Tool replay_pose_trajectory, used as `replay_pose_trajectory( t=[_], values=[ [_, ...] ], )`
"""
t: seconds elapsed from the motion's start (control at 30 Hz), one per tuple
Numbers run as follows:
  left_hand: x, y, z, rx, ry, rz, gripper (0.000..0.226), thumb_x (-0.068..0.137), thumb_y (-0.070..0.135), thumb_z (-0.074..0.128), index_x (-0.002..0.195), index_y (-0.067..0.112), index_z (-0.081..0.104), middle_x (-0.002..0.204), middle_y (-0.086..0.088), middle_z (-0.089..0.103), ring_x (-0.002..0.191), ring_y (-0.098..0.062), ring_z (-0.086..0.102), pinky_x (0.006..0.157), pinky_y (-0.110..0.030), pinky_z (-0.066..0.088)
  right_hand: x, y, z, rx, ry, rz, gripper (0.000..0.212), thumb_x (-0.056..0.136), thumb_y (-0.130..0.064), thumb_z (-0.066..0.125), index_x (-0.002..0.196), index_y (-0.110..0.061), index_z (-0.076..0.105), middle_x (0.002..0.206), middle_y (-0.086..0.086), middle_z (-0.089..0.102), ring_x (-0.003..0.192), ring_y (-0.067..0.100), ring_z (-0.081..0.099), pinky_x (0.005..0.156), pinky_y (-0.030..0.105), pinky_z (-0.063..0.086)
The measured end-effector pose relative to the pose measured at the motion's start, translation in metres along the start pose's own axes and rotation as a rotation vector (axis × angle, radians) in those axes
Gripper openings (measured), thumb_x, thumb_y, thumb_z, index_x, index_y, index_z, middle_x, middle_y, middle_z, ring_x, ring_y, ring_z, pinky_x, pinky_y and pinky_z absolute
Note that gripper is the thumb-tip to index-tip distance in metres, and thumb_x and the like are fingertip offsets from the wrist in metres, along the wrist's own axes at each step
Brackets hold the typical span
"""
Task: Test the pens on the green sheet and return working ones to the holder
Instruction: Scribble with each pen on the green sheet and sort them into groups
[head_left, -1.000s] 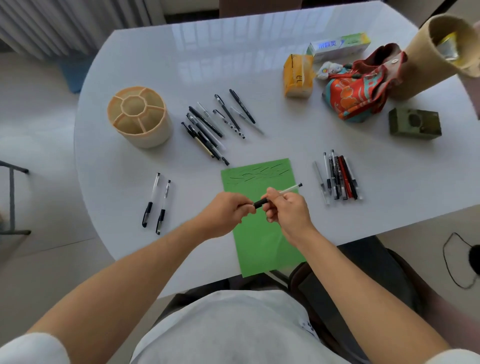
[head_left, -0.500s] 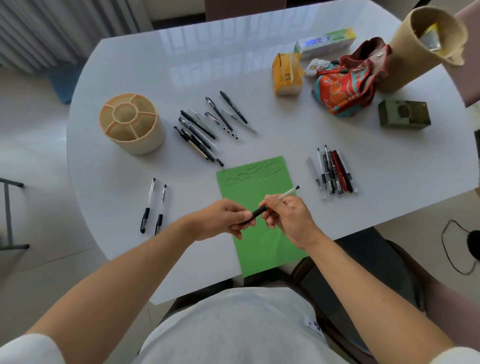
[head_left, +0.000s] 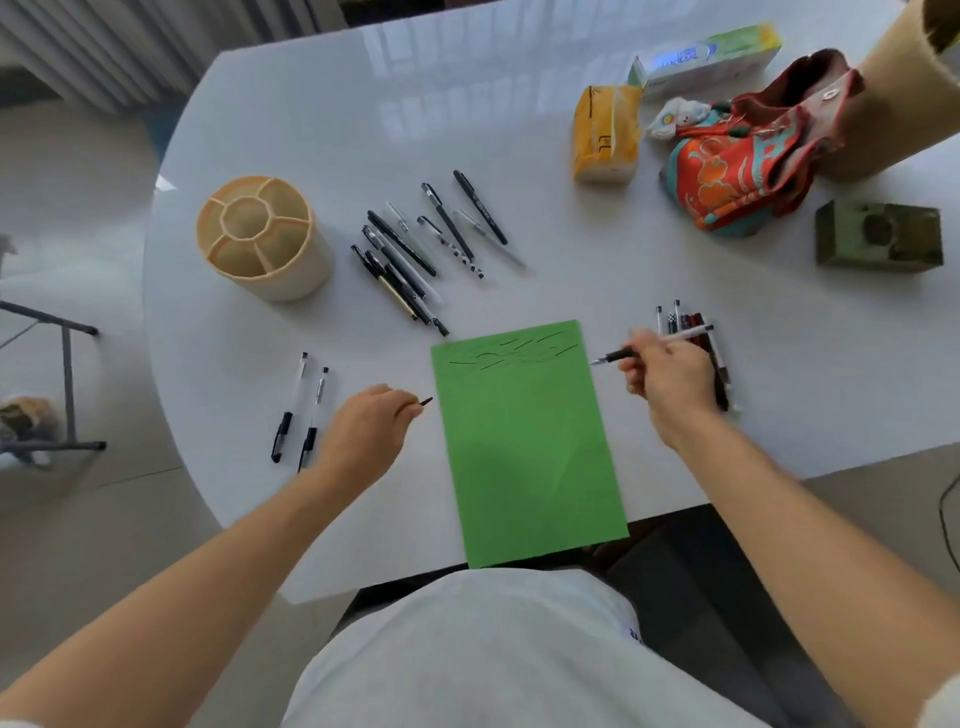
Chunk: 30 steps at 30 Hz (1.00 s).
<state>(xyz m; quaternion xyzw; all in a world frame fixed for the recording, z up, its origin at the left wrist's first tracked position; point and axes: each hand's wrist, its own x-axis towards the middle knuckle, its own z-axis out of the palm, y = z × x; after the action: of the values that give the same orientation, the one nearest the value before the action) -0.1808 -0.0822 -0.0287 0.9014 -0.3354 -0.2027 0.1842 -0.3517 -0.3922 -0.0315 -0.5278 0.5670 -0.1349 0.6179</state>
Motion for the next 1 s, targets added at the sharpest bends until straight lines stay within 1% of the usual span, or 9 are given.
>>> replay_pose_trajectory(
  t=[0.13,0.23,0.33,0.47,0.53,0.7,0.8,0.9,1.0],
  values=[
    [0.013,0.043,0.027,-0.068,-0.065,0.177,0.016,0.096,0.025,0.063,0.101,0.013,0.073,0.103,-0.003,0.068,0.095,-0.023,0.061,0.082,-0.039,0.053,-0.014,0.013,0.033,-0.293,-0.149,-0.198,0.022,0.099,-0.033,0.062,0.084,-0.020,0.071,0.083,0.002,0.075,0.074,0.019,0.073,0.069,0.034,0.061],
    [0.016,0.047,0.043,-0.001,-0.144,0.211,0.020,0.098,0.028,0.060,0.105,0.013,0.071,0.127,-0.005,0.064,0.118,-0.025,0.057,0.099,-0.039,0.047,-0.010,0.020,0.030,-0.492,-0.078,-0.380,0.012,0.097,-0.028,0.063,0.087,-0.027,0.069,0.082,-0.004,0.072,0.072,0.014,0.071,0.061,0.022,0.059],
    [0.014,0.040,0.054,0.059,-0.235,0.234,0.024,0.099,0.032,0.057,0.108,0.015,0.071,0.143,-0.007,0.054,0.134,-0.025,0.048,0.113,-0.036,0.035,-0.004,0.029,0.023,-0.573,-0.073,-0.470,0.013,0.095,-0.022,0.063,0.099,-0.019,0.076,0.082,-0.004,0.074,0.071,0.006,0.070,0.057,0.009,0.052],
    [0.014,0.034,0.057,0.048,-0.231,0.243,0.025,0.099,0.033,0.056,0.108,0.015,0.072,0.147,-0.006,0.052,0.138,-0.024,0.045,0.118,-0.036,0.031,0.001,0.038,0.023,-0.623,-0.065,-0.518,0.015,0.095,-0.019,0.064,0.098,-0.016,0.078,0.075,-0.008,0.069,0.067,-0.009,0.062,0.055,-0.001,0.041],
    [0.016,0.033,0.056,0.055,-0.232,0.236,0.026,0.100,0.033,0.054,0.110,0.016,0.071,0.148,-0.003,0.051,0.139,-0.021,0.043,0.119,-0.035,0.031,0.003,0.037,0.023,-0.635,-0.053,-0.543,0.015,0.096,-0.020,0.062,0.098,-0.016,0.077,0.077,-0.007,0.070,0.066,-0.006,0.063,0.057,0.001,0.044],
    [0.016,0.032,0.055,0.044,-0.246,0.220,0.027,0.100,0.034,0.053,0.112,0.019,0.071,0.150,0.002,0.049,0.142,-0.015,0.039,0.118,-0.035,0.031,0.013,0.030,0.021,-0.569,0.050,-0.486,0.014,0.098,-0.022,0.060,0.096,-0.020,0.074,0.081,0.002,0.075,0.074,0.020,0.073,0.069,0.032,0.060],
    [0.018,0.033,0.054,0.039,-0.255,0.202,0.025,0.100,0.035,0.053,0.110,0.021,0.072,0.149,0.005,0.050,0.140,-0.014,0.041,0.113,-0.034,0.036,0.009,0.028,0.019,-0.505,0.031,-0.456,0.014,0.097,-0.020,0.061,0.093,-0.018,0.075,0.078,0.000,0.075,0.070,0.017,0.073,0.071,0.038,0.063],
    [0.018,0.036,0.050,-0.018,-0.234,0.175,0.023,0.099,0.035,0.055,0.107,0.021,0.071,0.142,0.005,0.056,0.129,-0.014,0.052,0.103,-0.034,0.044,-0.008,0.027,0.019,-0.237,-0.046,-0.324,0.012,0.096,-0.015,0.062,0.091,-0.018,0.073,0.074,0.003,0.075,0.069,0.019,0.073,0.075,0.043,0.063],
    [0.017,0.040,0.043,-0.124,-0.150,0.149,0.019,0.097,0.033,0.059,0.104,0.020,0.072,0.128,0.006,0.065,0.114,-0.014,0.060,0.094,-0.031,0.047,-0.040,0.028,0.026,0.001,-0.259,-0.199,0.005,0.093,-0.008,0.064,0.095,-0.007,0.069,0.080,0.011,0.075,0.071,0.023,0.072,0.066,0.034,0.063]
  ],
)
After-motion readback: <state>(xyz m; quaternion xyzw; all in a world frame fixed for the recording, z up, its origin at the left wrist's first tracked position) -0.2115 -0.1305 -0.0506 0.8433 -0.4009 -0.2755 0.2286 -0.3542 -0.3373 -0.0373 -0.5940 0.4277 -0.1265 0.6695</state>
